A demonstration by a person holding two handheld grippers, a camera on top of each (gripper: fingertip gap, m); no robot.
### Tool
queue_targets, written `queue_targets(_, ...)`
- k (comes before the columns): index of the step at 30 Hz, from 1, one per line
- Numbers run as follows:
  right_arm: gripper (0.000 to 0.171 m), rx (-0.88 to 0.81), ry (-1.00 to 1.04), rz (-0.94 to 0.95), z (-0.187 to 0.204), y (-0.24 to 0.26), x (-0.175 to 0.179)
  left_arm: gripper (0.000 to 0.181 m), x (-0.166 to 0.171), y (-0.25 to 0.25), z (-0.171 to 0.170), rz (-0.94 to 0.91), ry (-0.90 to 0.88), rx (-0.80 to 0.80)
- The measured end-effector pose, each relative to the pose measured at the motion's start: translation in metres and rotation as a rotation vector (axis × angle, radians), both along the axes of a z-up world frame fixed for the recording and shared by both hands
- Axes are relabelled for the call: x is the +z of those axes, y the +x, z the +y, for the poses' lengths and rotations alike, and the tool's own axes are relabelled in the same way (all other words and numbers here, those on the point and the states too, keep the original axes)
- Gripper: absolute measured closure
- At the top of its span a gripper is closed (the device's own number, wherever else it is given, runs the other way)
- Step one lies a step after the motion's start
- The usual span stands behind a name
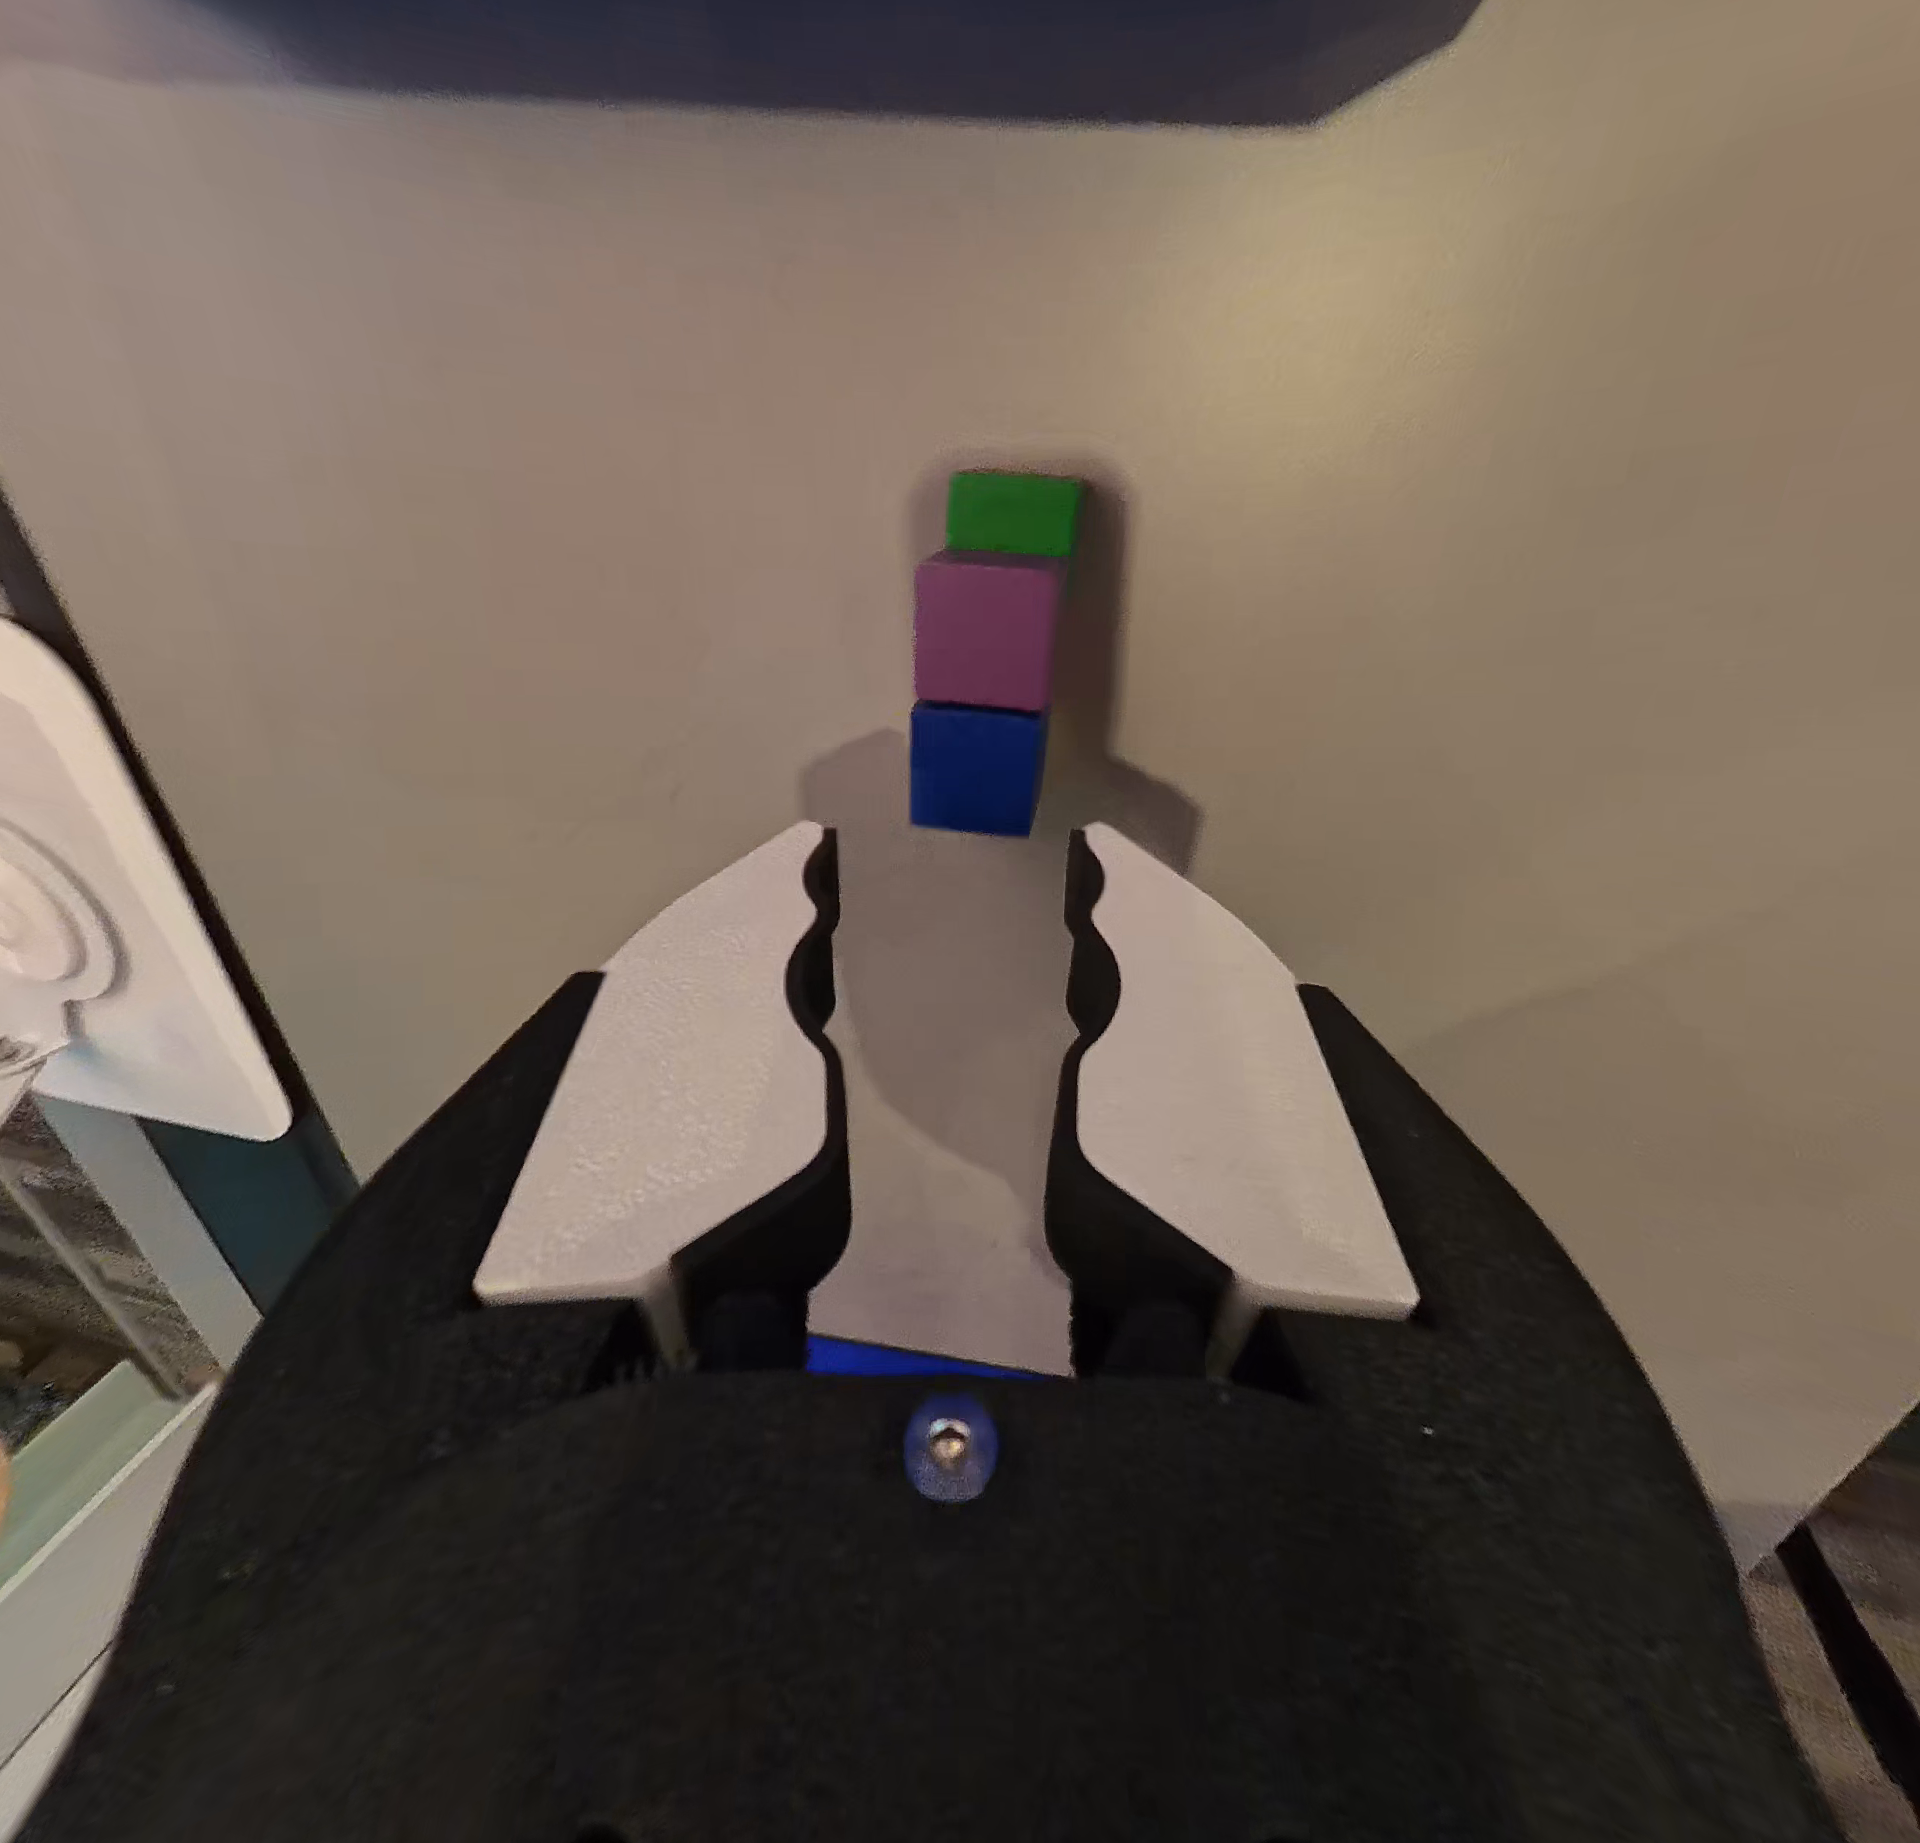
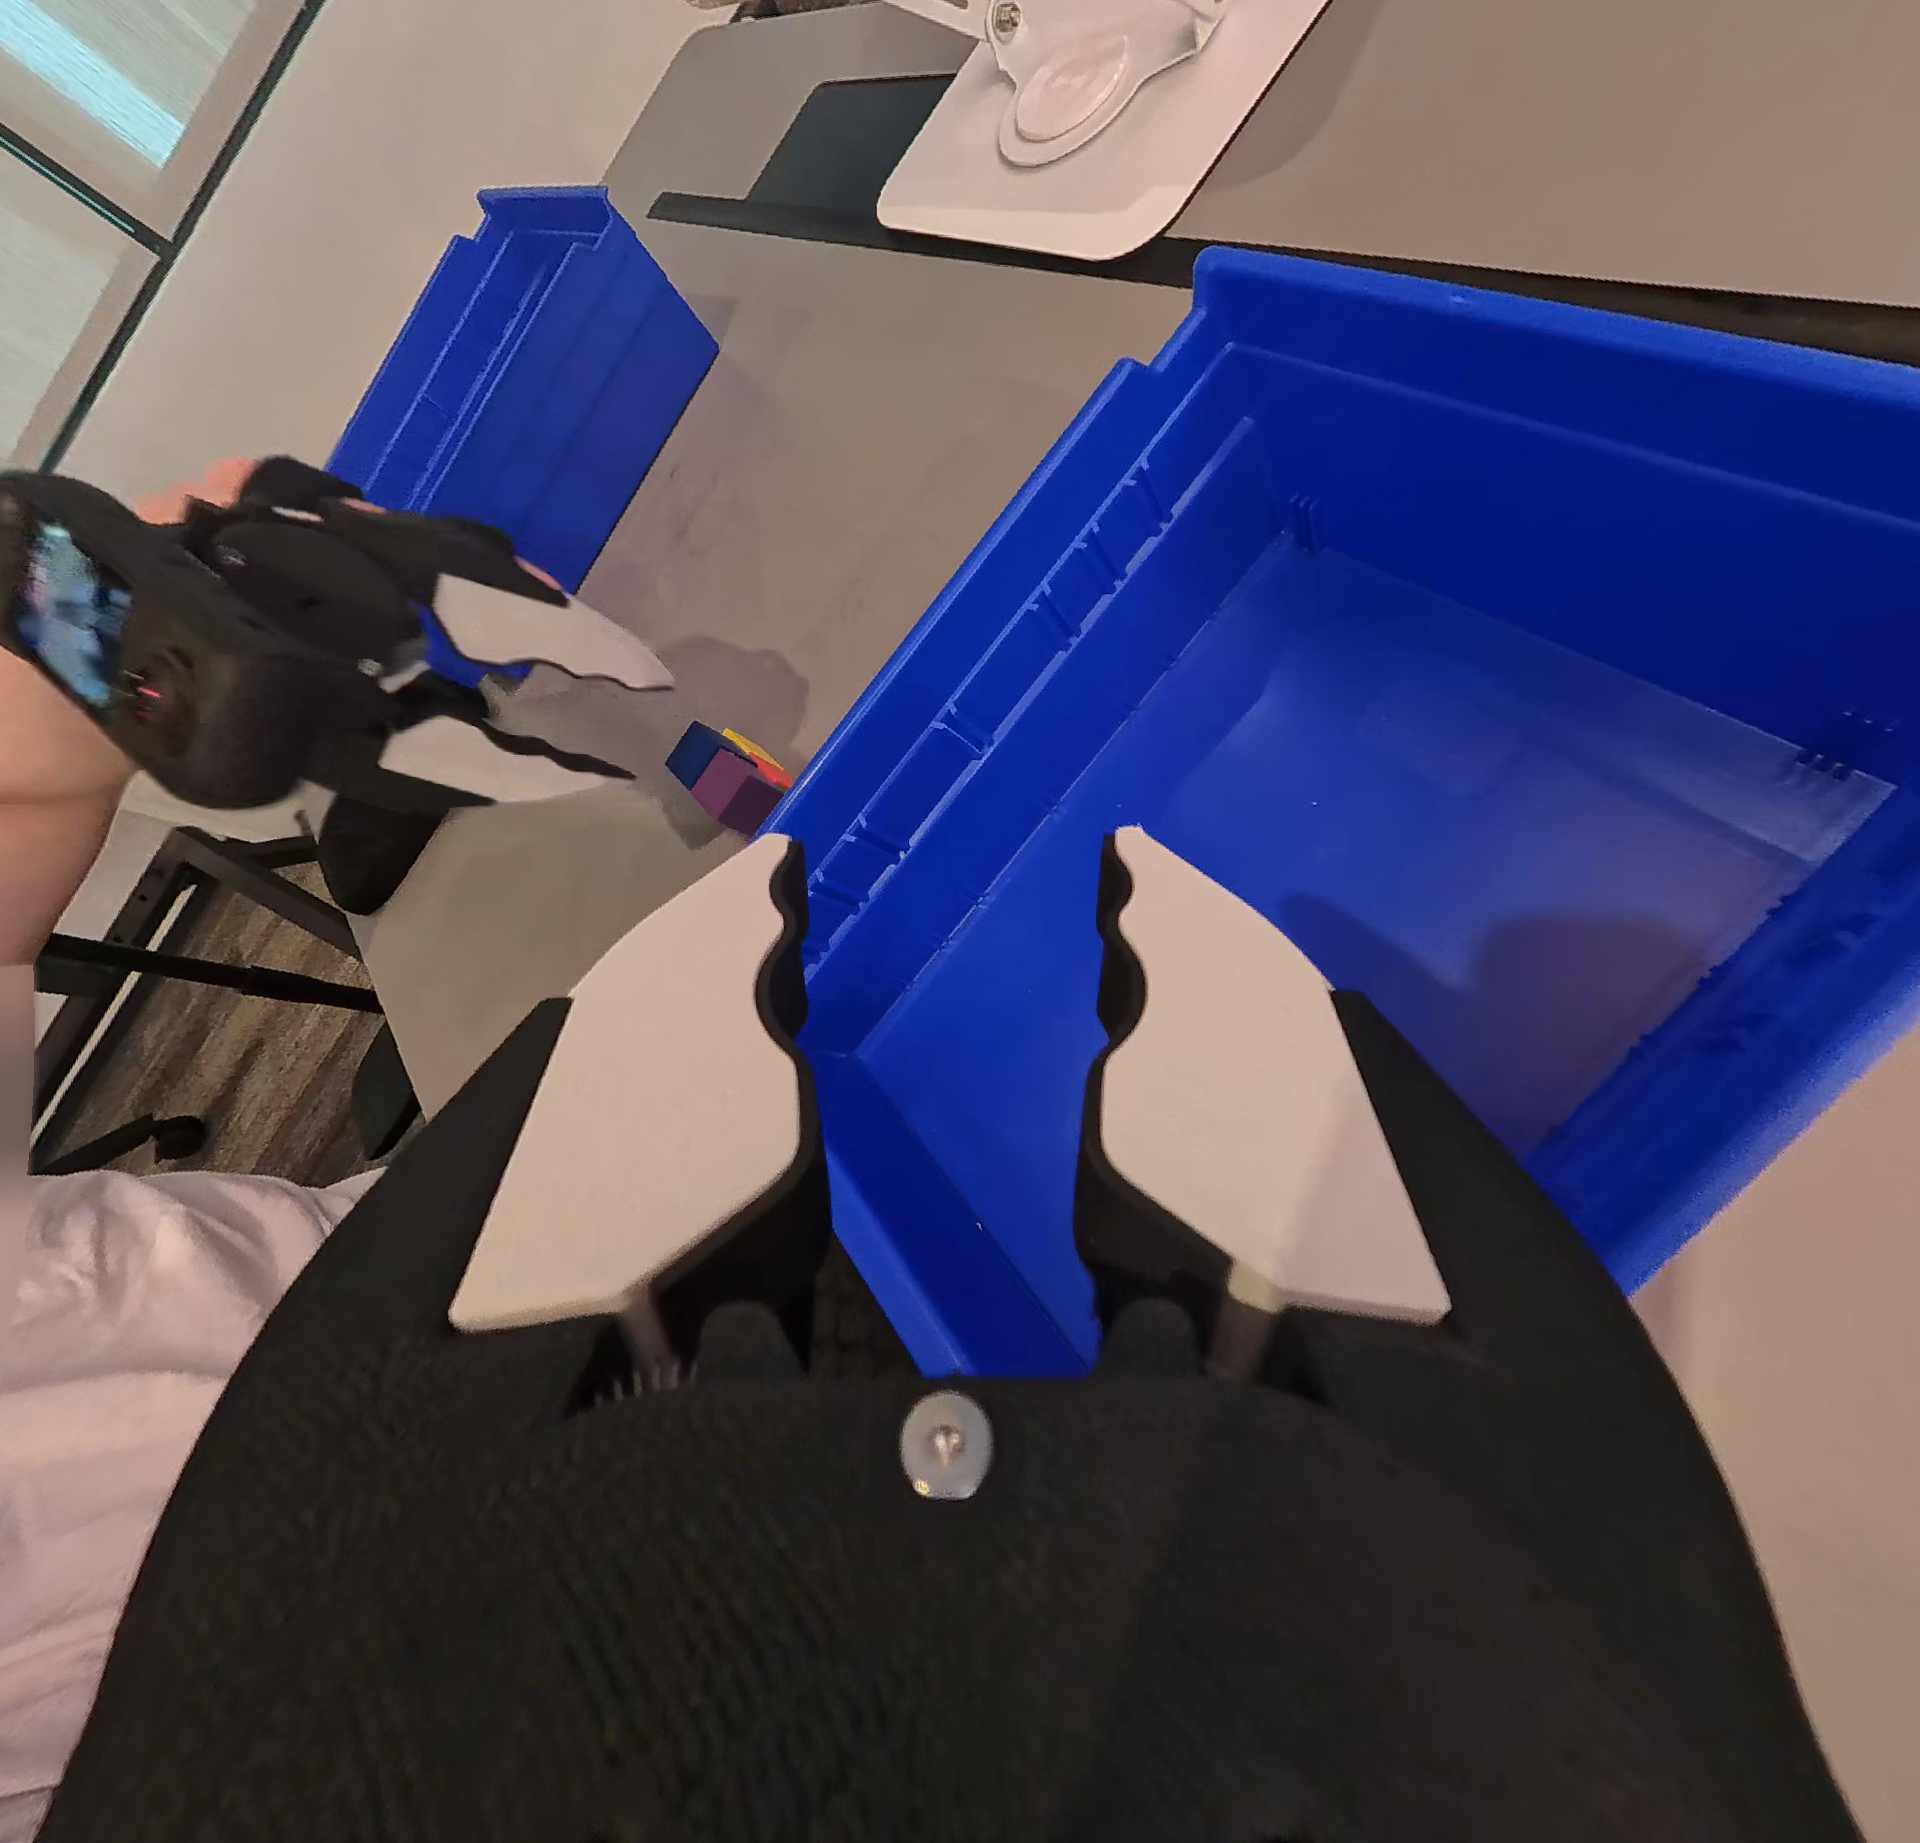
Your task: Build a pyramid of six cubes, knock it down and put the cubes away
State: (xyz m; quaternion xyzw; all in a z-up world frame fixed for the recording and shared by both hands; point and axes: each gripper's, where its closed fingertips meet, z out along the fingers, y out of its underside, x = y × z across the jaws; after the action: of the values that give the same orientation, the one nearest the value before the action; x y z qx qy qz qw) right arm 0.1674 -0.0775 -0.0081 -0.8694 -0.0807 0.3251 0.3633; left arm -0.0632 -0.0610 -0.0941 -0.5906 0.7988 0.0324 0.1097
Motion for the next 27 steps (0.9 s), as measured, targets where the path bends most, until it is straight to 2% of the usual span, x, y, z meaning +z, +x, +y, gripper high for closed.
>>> queue_targets(3, 0.116, -0.002, 0.009, 0.003, -0.001, 0.0, 0.002, 0.141, 0.037, -0.006, 0.008, -0.12, 0.019, 0.04)
queue_targets(5, 0.116, -0.005, 0.02, 0.006, -0.001, 0.001, 0.005, 0.141, 0.068, -0.021, 0.029, -0.212, 0.079, 0.088)
queue_targets(8, 0.116, -0.01, 0.026, 0.003, -0.003, 0.002, 0.007, 0.141, 0.108, -0.066, 0.07, -0.317, 0.119, 0.239)
queue_targets(11, 0.116, -0.015, 0.027, 0.0, -0.003, 0.002, 0.008, 0.141, 0.122, -0.138, 0.13, -0.332, 0.207, 0.442)
queue_targets(15, 0.116, -0.029, 0.018, -0.009, -0.001, 0.004, 0.006, 0.14, 0.092, -0.234, 0.187, -0.25, 0.212, 0.677)
queue_targets(17, 0.116, -0.036, 0.009, -0.024, 0.0, 0.004, 0.004, 0.139, 0.066, -0.262, 0.202, -0.225, 0.179, 0.718)
queue_targets(19, 0.116, -0.038, 0.001, -0.032, 0.0, 0.003, 0.003, 0.138, 0.04, -0.274, 0.21, -0.22, 0.148, 0.673)
queue_targets(22, 0.116, -0.032, -0.009, -0.035, 0.002, 0.001, 0.001, 0.138, 0.004, -0.281, 0.207, -0.154, 0.142, 0.449)
queue_targets(24, 0.116, -0.037, -0.02, -0.044, 0.003, 0.001, -0.002, 0.142, -0.009, -0.282, 0.211, -0.123, 0.182, 0.344)
queue_targets(27, 0.116, -0.047, -0.036, -0.056, 0.005, 0.003, -0.006, 0.137, -0.018, -0.279, 0.216, -0.127, 0.169, 0.31)
